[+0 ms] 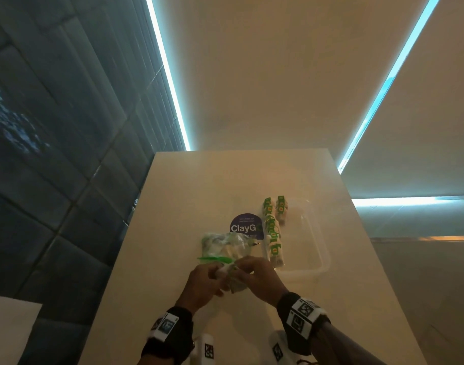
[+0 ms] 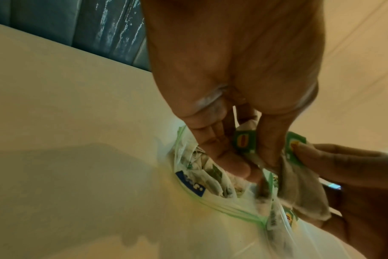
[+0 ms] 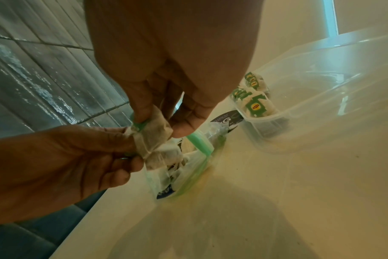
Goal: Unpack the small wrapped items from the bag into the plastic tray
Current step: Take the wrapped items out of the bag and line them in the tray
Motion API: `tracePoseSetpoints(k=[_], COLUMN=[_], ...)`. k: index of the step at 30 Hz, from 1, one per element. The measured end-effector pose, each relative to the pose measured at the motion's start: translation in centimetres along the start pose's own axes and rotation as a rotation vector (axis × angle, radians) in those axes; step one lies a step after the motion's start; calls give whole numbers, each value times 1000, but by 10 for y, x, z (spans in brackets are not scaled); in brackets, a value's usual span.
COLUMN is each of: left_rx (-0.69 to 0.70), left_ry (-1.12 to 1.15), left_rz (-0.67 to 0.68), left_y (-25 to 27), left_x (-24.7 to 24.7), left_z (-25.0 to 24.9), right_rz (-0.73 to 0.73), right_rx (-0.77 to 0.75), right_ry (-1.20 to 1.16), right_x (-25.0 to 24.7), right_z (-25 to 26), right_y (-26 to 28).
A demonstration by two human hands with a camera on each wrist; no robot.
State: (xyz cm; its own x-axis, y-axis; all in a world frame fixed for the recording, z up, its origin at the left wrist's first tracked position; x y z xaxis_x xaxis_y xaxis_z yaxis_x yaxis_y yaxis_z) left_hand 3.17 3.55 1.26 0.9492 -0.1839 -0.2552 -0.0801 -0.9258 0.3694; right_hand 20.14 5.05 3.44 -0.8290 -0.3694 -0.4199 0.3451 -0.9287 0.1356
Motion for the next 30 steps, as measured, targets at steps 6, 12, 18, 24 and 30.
tracePoseSetpoints(k=[6, 12, 18, 24, 30], left_rx=[-11, -84, -80, -10, -7], left_ry=[297, 484, 357, 193, 257], left_rz=[-41, -64, -215, -132, -168], left_y=[2, 3, -2, -8, -6], left_x=[1, 5, 0, 1, 2], left_z=[-4, -7, -12, -23, -25], right_rz=[-68, -69, -77, 46, -11], right_rx=[308, 401, 347, 285, 320], right_ry=[-489, -749, -628, -504, -543], right_x=[-1, -2, -10, -15, -7], right_z=[-9, -12, -7, 11, 10], right_y=[7, 10, 10, 4, 4])
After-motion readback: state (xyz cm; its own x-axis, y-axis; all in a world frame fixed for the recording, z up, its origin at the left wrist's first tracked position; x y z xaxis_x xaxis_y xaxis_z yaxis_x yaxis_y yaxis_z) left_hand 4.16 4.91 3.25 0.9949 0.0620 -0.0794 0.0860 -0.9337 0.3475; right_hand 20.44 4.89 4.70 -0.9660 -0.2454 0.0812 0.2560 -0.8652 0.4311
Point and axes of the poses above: each hand's wrist, its own y-axis away from the middle knuckle, its own x-axis out of the palm, z = x × y, the point moved 4 cm from there along -y, towards the middle knuckle, and after that the axes turned 1 degree about z, right-handed, at the moved point
